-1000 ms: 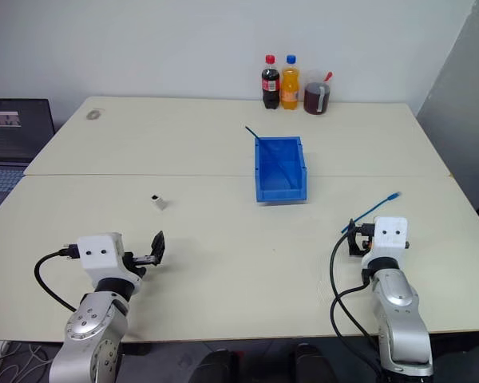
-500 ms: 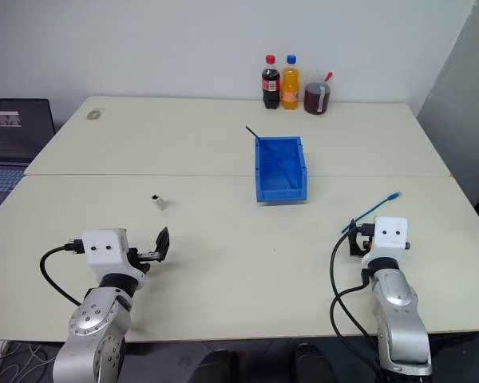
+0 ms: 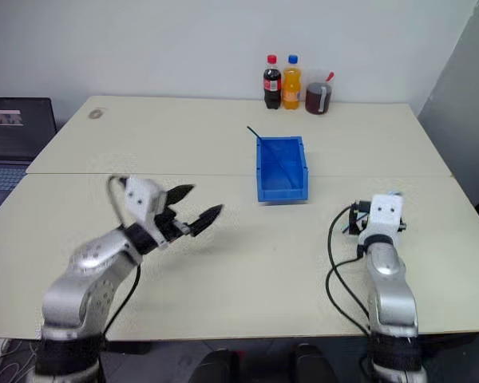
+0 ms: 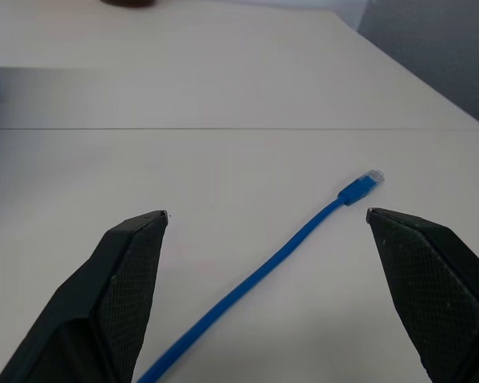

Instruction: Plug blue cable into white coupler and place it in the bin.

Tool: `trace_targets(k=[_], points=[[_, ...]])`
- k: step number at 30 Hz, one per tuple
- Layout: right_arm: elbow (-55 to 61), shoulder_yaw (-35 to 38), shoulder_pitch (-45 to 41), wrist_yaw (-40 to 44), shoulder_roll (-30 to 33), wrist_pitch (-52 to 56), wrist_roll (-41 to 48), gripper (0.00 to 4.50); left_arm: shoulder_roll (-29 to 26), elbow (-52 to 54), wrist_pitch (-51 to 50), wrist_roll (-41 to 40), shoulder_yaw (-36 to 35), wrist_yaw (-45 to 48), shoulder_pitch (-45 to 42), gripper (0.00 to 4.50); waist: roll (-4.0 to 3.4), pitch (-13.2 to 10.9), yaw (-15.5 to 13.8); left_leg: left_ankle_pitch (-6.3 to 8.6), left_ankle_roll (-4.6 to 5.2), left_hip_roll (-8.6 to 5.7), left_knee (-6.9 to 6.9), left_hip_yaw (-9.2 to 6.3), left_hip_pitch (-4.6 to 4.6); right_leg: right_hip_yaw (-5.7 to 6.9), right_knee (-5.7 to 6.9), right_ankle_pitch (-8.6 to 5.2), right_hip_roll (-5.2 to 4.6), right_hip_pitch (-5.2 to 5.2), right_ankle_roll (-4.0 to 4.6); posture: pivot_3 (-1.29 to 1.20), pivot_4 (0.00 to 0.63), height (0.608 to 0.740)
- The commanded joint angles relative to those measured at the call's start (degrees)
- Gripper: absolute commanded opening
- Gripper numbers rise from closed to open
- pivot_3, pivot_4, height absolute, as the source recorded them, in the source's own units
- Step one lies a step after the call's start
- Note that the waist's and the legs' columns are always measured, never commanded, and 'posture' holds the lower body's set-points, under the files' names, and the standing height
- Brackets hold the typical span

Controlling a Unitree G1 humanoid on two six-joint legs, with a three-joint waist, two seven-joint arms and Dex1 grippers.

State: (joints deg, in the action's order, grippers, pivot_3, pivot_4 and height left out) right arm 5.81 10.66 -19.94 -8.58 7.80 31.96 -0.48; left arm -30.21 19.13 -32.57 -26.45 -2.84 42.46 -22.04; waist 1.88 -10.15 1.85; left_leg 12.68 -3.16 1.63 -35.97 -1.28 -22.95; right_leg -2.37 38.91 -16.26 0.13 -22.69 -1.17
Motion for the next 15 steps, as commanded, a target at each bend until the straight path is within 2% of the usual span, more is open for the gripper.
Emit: trace_targets(k=[1, 7, 14, 15], points=[[-10.20, 4.37, -6.78, -3.55, 0.57, 0.46, 0.78, 4.24, -1.86, -3.28, -1.52, -4.09, 3.74, 9.85, -6.92, 4.50, 0.00, 0.00, 0.01, 0.00, 0.00, 0.01, 0.01, 0.00, -0.03, 0.01, -0.05, 0.00, 0.01, -0.01, 0.00, 0.00, 0.150, 0.740], [-25.33, 8.17, -14.17, -7.50, 2.55, -2.31, 1.46, 4.24, -1.07, -8.18, 1.33, -2.93, 6.39, 14.42, -11.48, 4.50, -0.01, 0.00, 0.20, 0.01, 0.02, 0.03, 0.12, 0.07, -0.24, -0.12, 0.02, 0.12, 0.02, -0.37, 0.26, 0.00, 0.150, 0.740], [-31.79, 10.04, -17.30, -7.50, 1.68, -5.24, 4.57, 4.24, -1.40, -10.83, 2.92, -2.26, 6.18, 15.82, -12.31, 4.50, 0.00, 0.00, 0.24, 0.00, 0.02, 0.05, -0.03, -0.02, -0.45, -0.14, 0.09, 0.15, 0.03, -0.52, 0.27, 0.00, 0.150, 0.740], [-32.29, 10.35, -17.48, -7.67, 1.38, -5.38, 5.15, 4.08, -1.58, -11.36, 3.16, -2.05, 6.24, 16.14, -12.42, 4.50, 0.00, 0.00, 0.30, 0.00, 0.03, 0.05, -0.05, 0.01, -0.45, -0.14, 0.08, 0.17, 0.04, -0.52, 0.25, 0.00, 0.150, 0.740]])
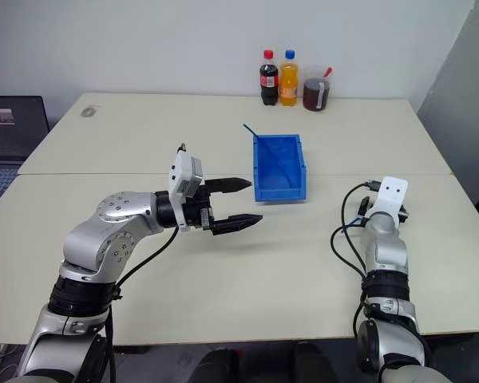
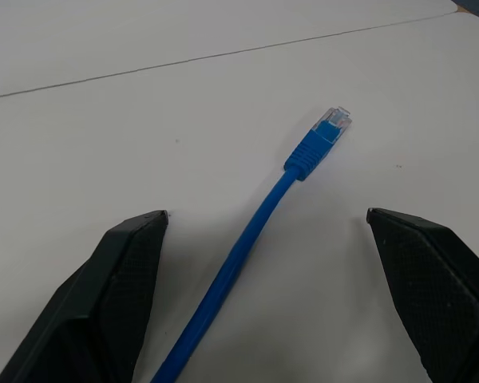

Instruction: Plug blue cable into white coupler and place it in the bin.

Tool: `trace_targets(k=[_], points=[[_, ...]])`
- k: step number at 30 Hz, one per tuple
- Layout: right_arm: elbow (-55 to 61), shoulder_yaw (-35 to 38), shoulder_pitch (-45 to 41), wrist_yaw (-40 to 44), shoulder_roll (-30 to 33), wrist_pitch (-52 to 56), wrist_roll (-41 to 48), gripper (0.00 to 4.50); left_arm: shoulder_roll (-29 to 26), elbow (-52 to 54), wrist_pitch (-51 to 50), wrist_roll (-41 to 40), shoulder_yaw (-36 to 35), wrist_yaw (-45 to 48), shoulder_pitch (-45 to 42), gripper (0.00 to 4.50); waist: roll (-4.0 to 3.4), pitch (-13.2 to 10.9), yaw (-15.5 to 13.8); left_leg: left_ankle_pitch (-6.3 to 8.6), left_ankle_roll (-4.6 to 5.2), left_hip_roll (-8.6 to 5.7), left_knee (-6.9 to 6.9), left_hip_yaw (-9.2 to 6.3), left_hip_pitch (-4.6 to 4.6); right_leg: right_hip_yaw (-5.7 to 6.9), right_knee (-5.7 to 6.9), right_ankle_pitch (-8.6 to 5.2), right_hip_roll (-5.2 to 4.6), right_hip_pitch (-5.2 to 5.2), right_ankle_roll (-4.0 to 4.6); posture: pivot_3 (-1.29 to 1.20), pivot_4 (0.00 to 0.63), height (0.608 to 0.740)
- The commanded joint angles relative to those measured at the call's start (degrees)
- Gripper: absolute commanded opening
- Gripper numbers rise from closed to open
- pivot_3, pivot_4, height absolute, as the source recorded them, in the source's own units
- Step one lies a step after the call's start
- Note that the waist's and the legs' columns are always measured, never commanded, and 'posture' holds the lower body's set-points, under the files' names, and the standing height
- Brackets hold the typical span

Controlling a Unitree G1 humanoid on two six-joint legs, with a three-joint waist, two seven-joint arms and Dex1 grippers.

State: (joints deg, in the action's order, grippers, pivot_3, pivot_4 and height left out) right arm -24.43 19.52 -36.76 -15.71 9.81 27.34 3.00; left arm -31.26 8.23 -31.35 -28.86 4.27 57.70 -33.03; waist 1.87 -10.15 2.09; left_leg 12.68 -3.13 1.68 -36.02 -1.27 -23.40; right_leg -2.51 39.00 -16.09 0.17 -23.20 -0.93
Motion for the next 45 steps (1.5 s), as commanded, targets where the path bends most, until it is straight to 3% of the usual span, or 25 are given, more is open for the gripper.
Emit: trace_targets(k=[1, 2, 17, 24, 26, 30, 34, 37, 40, 45], points=[[-2.64, 1.61, -0.86, -0.28, -0.82, -1.08, 2.29, 3.88, -0.80, -0.89, 2.14, 0.60, -0.71, 1.32, -1.57, 4.50, 0.00, 0.00, 0.08, 0.00, 0.00, 0.00, -0.02, 0.02, 0.01, 0.01, 0.00, 0.01, 0.00, 0.00, -0.02, 0.00, 0.150, 0.740], [-3.12, 1.64, -1.03, -0.10, -0.95, -1.32, 2.64, 3.81, -1.08, -1.17, 2.29, 0.77, -0.57, 1.71, -1.66, 4.50, 0.00, 0.00, 0.13, 0.00, 0.01, 0.00, -0.02, 0.02, 0.01, 0.01, 0.00, 0.02, 0.00, 0.00, -0.02, 0.00, 0.150, 0.740], [-7.35, 2.47, -2.16, -2.62, -0.71, -3.85, 3.73, 0.01, -1.66, -3.69, 5.25, 2.66, -1.25, 1.83, -2.45, 4.50, 0.00, 0.01, 0.01, -0.02, 0.02, 0.03, -0.03, -0.05, 0.00, 0.00, 0.02, 0.07, 0.04, 0.01, 0.02, 0.00, 0.150, 0.740], [-1.73, 2.43, 0.81, -1.90, 1.26, -0.09, 3.95, 0.01, -1.48, -2.61, 4.98, 2.53, -0.85, 1.89, -1.91, 4.50, 0.01, 0.02, -0.39, -0.02, 0.02, 0.01, -0.04, -0.05, 0.00, 0.00, 0.01, 0.08, 0.03, 0.03, 0.02, 0.00, 0.150, 0.740], [4.49, -0.14, 3.15, 4.50, 3.23, 2.83, 5.15, 0.01, -2.31, -0.60, 4.26, 1.89, -1.55, 1.83, -0.47, 4.50, 0.01, 0.02, -0.67, -0.02, 0.02, 0.01, -0.04, -0.11, -0.05, 0.01, 0.01, 0.07, 0.01, 0.03, 0.02, 0.00, 0.150, 0.740], [19.68, -10.28, 10.29, 26.18, 13.61, 9.30, 8.40, 0.01, -5.59, 5.54, 3.39, 0.03, -6.19, 0.35, 6.08, 4.50, -0.11, -0.06, -0.26, -0.01, 0.03, 0.00, -0.03, -0.11, -0.17, 0.01, -0.04, 0.07, -0.04, -0.05, 0.02, 0.00, 0.150, 0.740], [29.01, -16.25, 15.93, 47.28, 24.96, 8.67, 13.66, 0.01, -7.68, 11.05, 8.45, 4.16, -10.94, -3.80, 15.01, 4.50, -0.19, -0.10, 0.32, 0.02, 0.08, 0.06, -0.02, -0.11, -0.19, 0.01, -0.04, 0.05, 0.02, -0.13, 0.04, 0.00, 0.150, 0.740], [31.98, -19.20, 16.48, 61.79, 30.91, 6.23, 17.56, 0.01, -6.12, 19.25, 6.52, 2.43, -16.50, -9.24, 25.71, 4.50, -0.18, -0.11, 0.66, 0.02, 0.09, 0.17, -0.01, -0.13, -0.06, 0.00, 0.01, -0.10, 0.15, -0.08, -0.20, 0.00, 0.150, 0.740], [31.26, -22.32, 13.99, 70.44, 33.08, 2.91, 18.19, 0.01, -3.47, 28.60, 4.41, 1.07, -19.56, -14.34, 36.88, 4.50, -0.20, -0.13, 1.07, 0.03, 0.09, 0.31, 0.00, -0.11, 0.10, -0.09, -0.03, -0.12, 0.13, -0.01, -0.22, 0.00, 0.150, 0.740], [22.28, -31.46, 3.87, 79.66, 27.38, -6.41, 14.13, 0.01, 4.58, 42.92, 6.04, 5.25, -18.98, -23.55, 59.03, 4.50, 0.07, -0.24, 1.33, 0.04, 0.11, 0.26, -0.06, -0.04, 0.38, -0.20, -0.01, -0.04, -0.17, 0.22, -0.31, 0.00, 0.150, 0.740]])
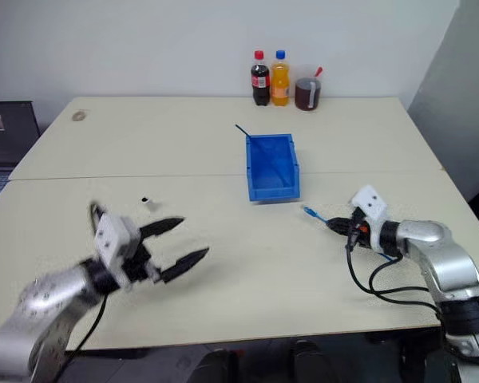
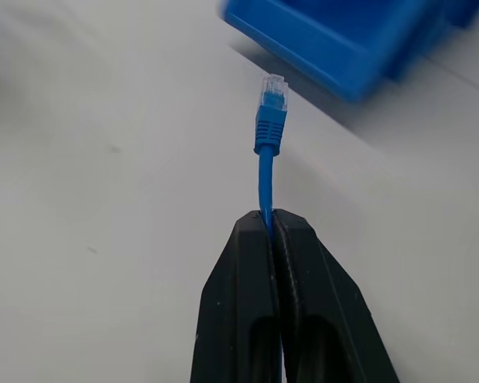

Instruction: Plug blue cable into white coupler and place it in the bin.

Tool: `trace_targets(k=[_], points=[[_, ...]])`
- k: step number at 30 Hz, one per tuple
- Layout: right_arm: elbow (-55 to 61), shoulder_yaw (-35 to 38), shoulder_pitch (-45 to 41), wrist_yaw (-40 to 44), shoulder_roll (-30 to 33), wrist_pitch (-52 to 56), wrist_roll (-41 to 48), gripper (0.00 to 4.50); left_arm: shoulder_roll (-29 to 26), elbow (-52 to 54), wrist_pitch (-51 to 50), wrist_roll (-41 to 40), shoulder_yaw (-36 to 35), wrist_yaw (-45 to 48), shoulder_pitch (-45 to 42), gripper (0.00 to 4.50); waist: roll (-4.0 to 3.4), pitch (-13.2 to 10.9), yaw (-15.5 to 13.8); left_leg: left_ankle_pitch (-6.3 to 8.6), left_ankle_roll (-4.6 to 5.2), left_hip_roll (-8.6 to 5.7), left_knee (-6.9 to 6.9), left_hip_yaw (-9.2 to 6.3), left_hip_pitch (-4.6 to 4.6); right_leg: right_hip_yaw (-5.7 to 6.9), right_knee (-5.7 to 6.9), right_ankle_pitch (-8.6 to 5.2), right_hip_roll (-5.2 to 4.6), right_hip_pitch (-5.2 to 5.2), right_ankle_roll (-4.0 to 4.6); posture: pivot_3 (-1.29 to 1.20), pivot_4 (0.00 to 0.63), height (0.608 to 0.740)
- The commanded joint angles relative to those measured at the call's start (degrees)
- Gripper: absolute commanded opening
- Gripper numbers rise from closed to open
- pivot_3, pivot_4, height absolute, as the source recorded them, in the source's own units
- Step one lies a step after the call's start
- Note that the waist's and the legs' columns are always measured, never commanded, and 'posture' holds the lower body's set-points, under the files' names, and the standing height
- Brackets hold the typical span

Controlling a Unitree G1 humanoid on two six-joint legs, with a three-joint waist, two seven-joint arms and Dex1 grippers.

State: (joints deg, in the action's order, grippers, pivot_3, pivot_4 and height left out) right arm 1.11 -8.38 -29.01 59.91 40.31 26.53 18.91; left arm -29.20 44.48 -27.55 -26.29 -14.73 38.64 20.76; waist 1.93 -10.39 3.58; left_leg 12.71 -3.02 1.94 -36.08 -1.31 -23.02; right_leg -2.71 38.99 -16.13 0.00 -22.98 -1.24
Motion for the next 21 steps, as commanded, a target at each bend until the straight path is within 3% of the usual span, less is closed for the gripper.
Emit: trace_targets(k=[1, 5, 10, 15, 21], points=[[-5.12, -4.89, -5.39, 5.01, -4.59, -7.17, -2.55, 0.01, 3.85, 7.74, 3.06, 3.95, 0.64, -5.97, 8.01, 4.50, 0.01, -0.01, -0.56, 0.00, 0.00, -0.05, -0.01, 0.01, 0.09, 0.01, -0.01, 0.00, 0.01, 0.12, 0.00, 0.00, 0.150, 0.740], [-16.57, -11.65, -12.22, 6.81, -15.57, -16.84, -7.46, 0.01, 12.05, 10.33, 9.17, 11.40, 6.50, -13.54, 21.34, 4.50, 0.05, 0.00, -0.51, -0.02, 0.03, -0.11, 0.00, -0.02, 0.51, 0.13, -0.10, -0.27, 0.04, 0.66, 0.51, 0.00, 0.150, 0.740], [-30.32, -16.03, -16.58, 9.07, -23.17, -30.26, -13.12, 0.01, 17.75, 10.12, 15.57, 18.46, 11.77, -19.98, 27.82, 4.50, 0.00, -0.03, -1.08, -0.01, 0.03, -0.15, 0.01, -0.09, 0.30, 0.24, -0.12, -0.25, -0.01, 0.58, 0.40, 0.00, 0.150, 0.740], [-39.95, -18.76, -18.74, 12.08, -25.94, -43.85, -17.77, 0.01, 20.76, 7.69, 23.66, 22.46, 16.09, -22.75, 35.12, 4.50, 0.01, -0.04, -0.77, 0.04, 0.09, -0.15, 0.02, 0.01, 0.25, 0.16, -0.22, -0.27, -0.12, 0.56, 0.37, 0.00, 0.150, 0.740], [-48.45, -19.38, -20.31, 13.34, -27.89, -52.93, -21.22, 0.01, 22.22, 2.65, 30.72, 25.43, 19.08, -25.35, 38.54, 4.50, -0.02, -0.06, -0.27, 0.06, 0.11, -0.15, 0.01, 0.03, 0.29, 0.15, -0.17, -0.44, -0.12, 0.56, 0.63, 0.00, 0.150, 0.740]])
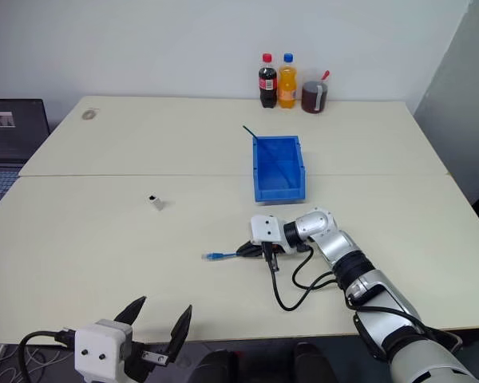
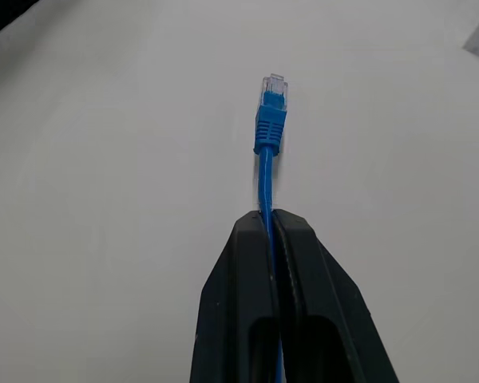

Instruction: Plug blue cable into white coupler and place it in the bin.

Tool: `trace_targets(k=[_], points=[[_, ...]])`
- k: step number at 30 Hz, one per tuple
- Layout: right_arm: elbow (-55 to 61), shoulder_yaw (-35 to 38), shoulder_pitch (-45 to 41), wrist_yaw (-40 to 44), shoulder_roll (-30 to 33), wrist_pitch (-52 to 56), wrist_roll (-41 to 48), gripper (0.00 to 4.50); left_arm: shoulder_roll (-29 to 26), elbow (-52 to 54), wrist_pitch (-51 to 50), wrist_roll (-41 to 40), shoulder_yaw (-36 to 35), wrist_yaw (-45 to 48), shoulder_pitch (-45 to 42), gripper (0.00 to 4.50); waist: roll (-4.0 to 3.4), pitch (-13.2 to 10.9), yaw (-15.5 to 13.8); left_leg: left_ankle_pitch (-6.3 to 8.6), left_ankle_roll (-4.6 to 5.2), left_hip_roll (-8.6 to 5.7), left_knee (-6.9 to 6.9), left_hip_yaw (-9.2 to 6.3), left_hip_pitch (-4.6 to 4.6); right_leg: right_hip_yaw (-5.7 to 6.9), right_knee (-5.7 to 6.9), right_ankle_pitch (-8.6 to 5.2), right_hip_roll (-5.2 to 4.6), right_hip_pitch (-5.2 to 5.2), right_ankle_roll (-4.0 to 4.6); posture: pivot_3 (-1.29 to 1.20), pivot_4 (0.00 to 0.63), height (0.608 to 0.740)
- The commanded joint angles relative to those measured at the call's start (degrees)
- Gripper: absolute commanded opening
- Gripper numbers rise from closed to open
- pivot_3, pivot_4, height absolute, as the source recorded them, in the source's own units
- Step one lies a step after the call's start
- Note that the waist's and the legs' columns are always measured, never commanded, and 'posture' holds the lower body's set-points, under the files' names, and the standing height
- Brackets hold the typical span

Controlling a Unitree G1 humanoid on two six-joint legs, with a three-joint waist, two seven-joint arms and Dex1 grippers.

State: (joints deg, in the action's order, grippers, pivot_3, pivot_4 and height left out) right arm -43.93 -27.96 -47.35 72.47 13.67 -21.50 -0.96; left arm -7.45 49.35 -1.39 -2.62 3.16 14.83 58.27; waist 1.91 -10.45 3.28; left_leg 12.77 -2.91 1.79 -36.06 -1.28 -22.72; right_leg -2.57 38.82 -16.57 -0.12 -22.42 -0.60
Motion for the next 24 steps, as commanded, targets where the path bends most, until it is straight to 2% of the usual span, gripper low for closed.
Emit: trace_targets(k=[1, 2, 3, 9, 13, 16, 20, 22, 24], points=[[-4.53, 0.38, -2.17, 0.73, -1.54, -5.51, -1.56, 0.01, 0.42, -2.87, 5.04, 1.80, 1.16, -1.69, 0.73, 4.50, 0.00, 0.00, 0.11, 0.00, 0.00, 0.00, 0.00, 0.00, 0.01, 0.00, 0.05, -0.01, 0.01, 0.00, 0.02, 0.00, 0.150, 0.740], [-5.43, 0.58, -2.31, 0.80, -1.78, -5.94, -1.70, 0.01, 0.33, -3.29, 5.27, 1.69, 1.14, -1.75, 0.38, 4.50, -0.01, 0.00, 0.19, 0.00, 0.00, -0.01, 0.00, 0.01, 0.03, -0.01, 0.06, -0.02, 0.02, 0.00, 0.03, 0.00, 0.150, 0.740], [-6.14, 0.79, -2.40, 0.94, -1.98, -6.06, -1.72, 0.38, 0.21, -3.49, 5.28, 1.38, 1.15, -1.72, 0.05, 4.50, -0.01, 0.00, 0.22, 0.00, 0.00, 0.00, 0.00, 0.01, 0.05, -0.01, 0.08, -0.02, 0.02, 0.00, 0.04, 0.00, 0.150, 0.740], [-7.29, 3.57, -2.44, 1.21, -2.57, -3.62, -0.39, 1.68, -3.13, -5.16, 4.62, -1.51, -0.07, 1.11, -3.00, 4.50, -0.03, -0.01, 0.14, 0.00, 0.01, 0.00, 0.05, -0.05, 0.10, 0.07, 0.16, -0.08, 0.10, 0.01, 0.14, 0.00, 0.150, 0.740], [-1.52, 6.19, -0.33, 4.26, -0.17, 1.42, 2.97, 2.65, -8.20, -7.52, 4.20, -4.74, -3.65, 5.65, -5.93, 4.50, -0.07, -0.04, 0.03, 0.01, 0.01, 0.01, 0.06, -0.05, 0.09, 0.08, 0.16, -0.04, 0.12, 0.01, 0.07, 0.00, 0.150, 0.740], [11.87, 8.98, 4.24, 8.80, 4.33, 12.79, 9.47, 3.36, -16.17, -11.40, 3.46, -10.02, -11.24, 12.50, -11.25, 4.50, -0.17, -0.10, -0.85, 0.01, 0.01, 0.03, 0.05, -0.18, 0.03, 0.22, 0.19, -0.03, 0.14, 0.01, 0.05, 0.00, 0.150, 0.740], [35.55, 11.26, 10.27, 10.61, 12.96, 38.29, 19.70, 4.40, -26.92, -20.08, -1.93, -16.03, -17.20, 21.29, -22.56, 4.50, -0.34, -0.19, -1.50, 0.00, 0.01, 0.07, 0.02, -0.26, 0.04, 0.32, 0.27, 0.02, 0.14, 0.02, -0.03, 0.00, 0.150, 0.740], [47.12, 13.83, 12.96, 8.76, 17.94, 50.58, 26.20, 4.46, -33.10, -25.82, -2.90, -18.65, -17.53, 29.04, -29.68, 4.50, -0.39, -0.20, -1.67, 0.00, 0.01, 0.06, 0.01, -0.32, 0.04, 0.39, 0.29, 0.07, 0.14, 0.03, -0.11, 0.00, 0.150, 0.740], [54.34, 16.22, 15.00, 6.35, 20.96, 57.41, 30.08, 4.46, -37.74, -31.20, -2.14, -19.74, -16.56, 35.93, -36.70, 4.50, -0.37, -0.19, -1.68, 0.00, 0.01, 0.02, 0.00, -0.36, 0.02, 0.44, 0.26, 0.09, 0.16, 0.04, -0.15, 0.00, 0.150, 0.740]])
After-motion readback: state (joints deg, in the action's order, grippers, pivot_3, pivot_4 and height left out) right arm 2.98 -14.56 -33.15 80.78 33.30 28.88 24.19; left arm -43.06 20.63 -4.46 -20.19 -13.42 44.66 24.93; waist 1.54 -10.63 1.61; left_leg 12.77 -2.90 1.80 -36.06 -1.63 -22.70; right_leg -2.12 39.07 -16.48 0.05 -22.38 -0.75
